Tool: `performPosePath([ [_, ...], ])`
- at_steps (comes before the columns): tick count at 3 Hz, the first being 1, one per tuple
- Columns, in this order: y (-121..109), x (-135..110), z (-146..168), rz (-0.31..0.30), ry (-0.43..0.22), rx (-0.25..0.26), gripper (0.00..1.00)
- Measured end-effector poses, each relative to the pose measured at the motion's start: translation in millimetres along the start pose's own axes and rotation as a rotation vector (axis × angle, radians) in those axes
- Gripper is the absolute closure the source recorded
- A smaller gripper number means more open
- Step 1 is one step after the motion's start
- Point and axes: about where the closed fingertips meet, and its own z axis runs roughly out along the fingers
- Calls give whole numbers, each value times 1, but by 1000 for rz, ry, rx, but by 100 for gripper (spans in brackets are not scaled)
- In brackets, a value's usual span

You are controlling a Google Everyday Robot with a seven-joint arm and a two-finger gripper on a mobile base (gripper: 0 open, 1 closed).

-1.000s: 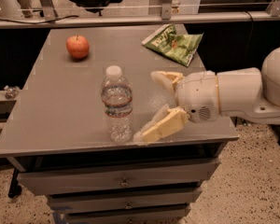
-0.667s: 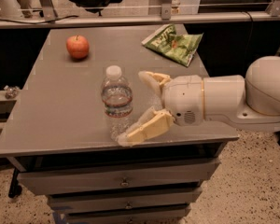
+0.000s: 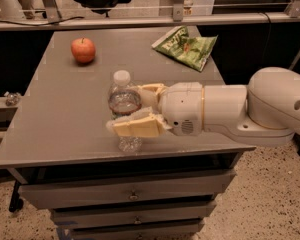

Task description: Move water bottle near green jalapeno chip bag

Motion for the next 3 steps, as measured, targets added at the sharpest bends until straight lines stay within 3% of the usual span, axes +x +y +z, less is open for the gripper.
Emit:
performPosePath([
  [1, -4, 1, 1, 21, 1, 16, 62],
  [2, -31, -1, -14, 14, 28, 68, 87],
  [3, -78, -17, -59, -52, 93, 177, 100],
])
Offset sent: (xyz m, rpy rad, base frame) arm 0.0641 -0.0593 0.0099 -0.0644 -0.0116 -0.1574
